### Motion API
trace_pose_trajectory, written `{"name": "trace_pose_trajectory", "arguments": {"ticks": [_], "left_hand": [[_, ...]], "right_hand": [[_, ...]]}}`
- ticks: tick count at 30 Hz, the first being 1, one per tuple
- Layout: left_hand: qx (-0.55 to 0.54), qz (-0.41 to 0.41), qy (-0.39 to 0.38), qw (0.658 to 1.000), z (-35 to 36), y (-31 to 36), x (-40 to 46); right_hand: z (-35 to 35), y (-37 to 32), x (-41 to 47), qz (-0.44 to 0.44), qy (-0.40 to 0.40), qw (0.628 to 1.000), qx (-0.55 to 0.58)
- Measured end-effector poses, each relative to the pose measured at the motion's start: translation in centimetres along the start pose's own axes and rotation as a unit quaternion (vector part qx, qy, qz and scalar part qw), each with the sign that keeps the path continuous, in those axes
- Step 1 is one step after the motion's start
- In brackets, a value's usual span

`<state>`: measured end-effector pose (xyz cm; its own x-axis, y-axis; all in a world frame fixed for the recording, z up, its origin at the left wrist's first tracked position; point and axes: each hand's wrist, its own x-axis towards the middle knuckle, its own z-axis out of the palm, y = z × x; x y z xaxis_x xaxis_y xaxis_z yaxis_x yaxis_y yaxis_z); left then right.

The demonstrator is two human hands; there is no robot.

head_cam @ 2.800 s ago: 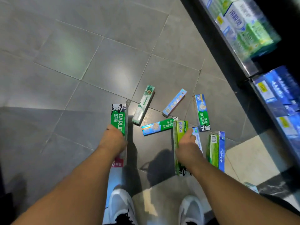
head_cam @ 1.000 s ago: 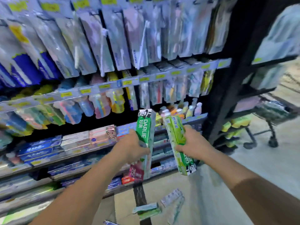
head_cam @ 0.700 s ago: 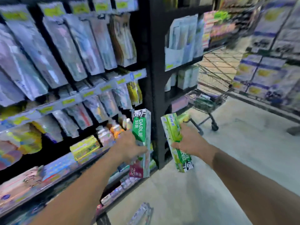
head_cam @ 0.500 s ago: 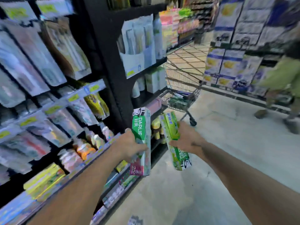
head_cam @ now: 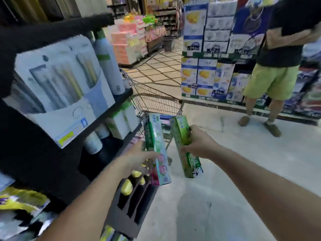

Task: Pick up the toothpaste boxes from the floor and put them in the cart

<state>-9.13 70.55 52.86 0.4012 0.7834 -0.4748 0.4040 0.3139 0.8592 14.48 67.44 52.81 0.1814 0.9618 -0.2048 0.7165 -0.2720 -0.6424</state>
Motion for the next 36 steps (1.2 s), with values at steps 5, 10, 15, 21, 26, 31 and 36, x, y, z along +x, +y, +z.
{"name": "trace_pose_trajectory", "arguments": {"ticks": [5, 10, 15, 21, 26, 31, 36], "left_hand": [[0.015, -0.013, 0.002, 1.000, 0.8, 4.6, 8.9], [0.079, -0.019, 0.026, 0.996, 2.5, 8.4, 18.8], [0.094, -0.038, 0.057, 0.993, 3.3, 12.5, 26.8], [0.065, -0.074, 0.128, 0.987, 1.1, 16.0, 33.5], [0.046, -0.112, 0.152, 0.981, -1.9, 16.4, 38.7], [0.026, -0.133, 0.167, 0.977, -6.2, 16.1, 45.6], [0.021, -0.135, 0.149, 0.979, -10.7, 16.7, 52.2]], "right_hand": [[-3.3, 2.5, 8.1, 0.023, -0.001, 1.000, -0.001], [-5.8, 6.2, 17.4, 0.019, -0.009, 1.000, 0.001], [-9.0, 8.9, 27.2, 0.013, -0.045, 0.999, -0.007], [-11.2, 9.3, 38.1, -0.038, -0.068, 0.996, -0.045], [-9.4, 8.7, 45.5, -0.060, -0.121, 0.989, -0.056], [-7.5, 7.2, 53.5, -0.073, -0.146, 0.985, -0.057], [-6.7, 4.8, 61.4, -0.076, -0.159, 0.980, -0.095]]}}
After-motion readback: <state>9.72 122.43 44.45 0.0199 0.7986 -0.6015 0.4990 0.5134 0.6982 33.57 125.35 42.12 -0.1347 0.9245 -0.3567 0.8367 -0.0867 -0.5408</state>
